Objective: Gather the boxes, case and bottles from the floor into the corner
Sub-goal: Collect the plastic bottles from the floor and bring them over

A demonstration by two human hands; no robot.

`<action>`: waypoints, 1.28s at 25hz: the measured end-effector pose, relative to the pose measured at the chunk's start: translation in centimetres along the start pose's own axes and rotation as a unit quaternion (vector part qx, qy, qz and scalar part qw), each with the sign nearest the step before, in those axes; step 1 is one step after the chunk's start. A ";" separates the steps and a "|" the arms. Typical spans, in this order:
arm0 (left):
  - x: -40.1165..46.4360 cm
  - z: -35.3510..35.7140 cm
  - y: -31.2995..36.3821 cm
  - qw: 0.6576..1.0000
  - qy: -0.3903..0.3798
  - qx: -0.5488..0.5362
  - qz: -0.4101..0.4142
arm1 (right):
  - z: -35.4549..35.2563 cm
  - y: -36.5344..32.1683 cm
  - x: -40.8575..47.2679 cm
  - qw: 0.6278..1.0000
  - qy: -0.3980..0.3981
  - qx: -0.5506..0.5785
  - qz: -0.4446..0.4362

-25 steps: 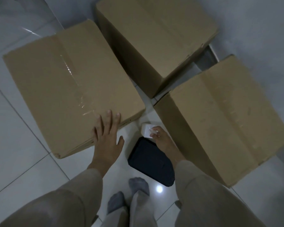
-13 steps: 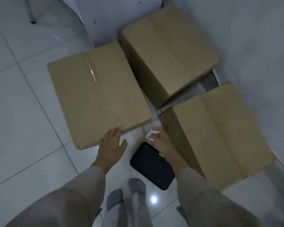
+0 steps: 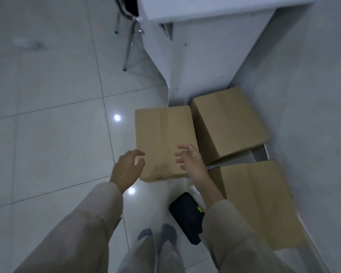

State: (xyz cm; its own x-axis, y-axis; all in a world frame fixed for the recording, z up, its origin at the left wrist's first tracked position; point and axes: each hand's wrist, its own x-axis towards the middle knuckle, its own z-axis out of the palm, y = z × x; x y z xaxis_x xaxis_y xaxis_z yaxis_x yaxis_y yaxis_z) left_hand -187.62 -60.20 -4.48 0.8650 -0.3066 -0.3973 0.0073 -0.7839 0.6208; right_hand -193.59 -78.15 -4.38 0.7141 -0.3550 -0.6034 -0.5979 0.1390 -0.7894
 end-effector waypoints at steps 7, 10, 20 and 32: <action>-2.9 -15.6 -1.7 0.979 0.147 -0.140 -0.024 | 11.8 -10.5 -2.4 0.974 -0.114 -0.153 -0.120; -3.8 -23.1 -6.1 0.956 0.213 -0.193 -0.061 | 19.9 -14.9 -1.9 0.943 -0.188 -0.229 -0.155; -6.9 -48.0 -24.6 0.877 0.385 -0.209 -0.197 | 49.5 -26.8 -1.3 0.895 -0.316 -0.264 -0.172; 7.7 -66.1 -34.6 0.831 0.455 -0.252 -0.197 | 70.9 -41.3 10.4 0.887 -0.336 -0.250 -0.195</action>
State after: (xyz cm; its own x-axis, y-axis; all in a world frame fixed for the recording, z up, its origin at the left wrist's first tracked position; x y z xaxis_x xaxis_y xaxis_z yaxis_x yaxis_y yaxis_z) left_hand -147.99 0.25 15.65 0.7651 0.6355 -0.1040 0.3918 -0.3311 0.8584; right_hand -135.60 -22.05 13.93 0.8572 0.3683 -0.3600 -0.2255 -0.3600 -0.9053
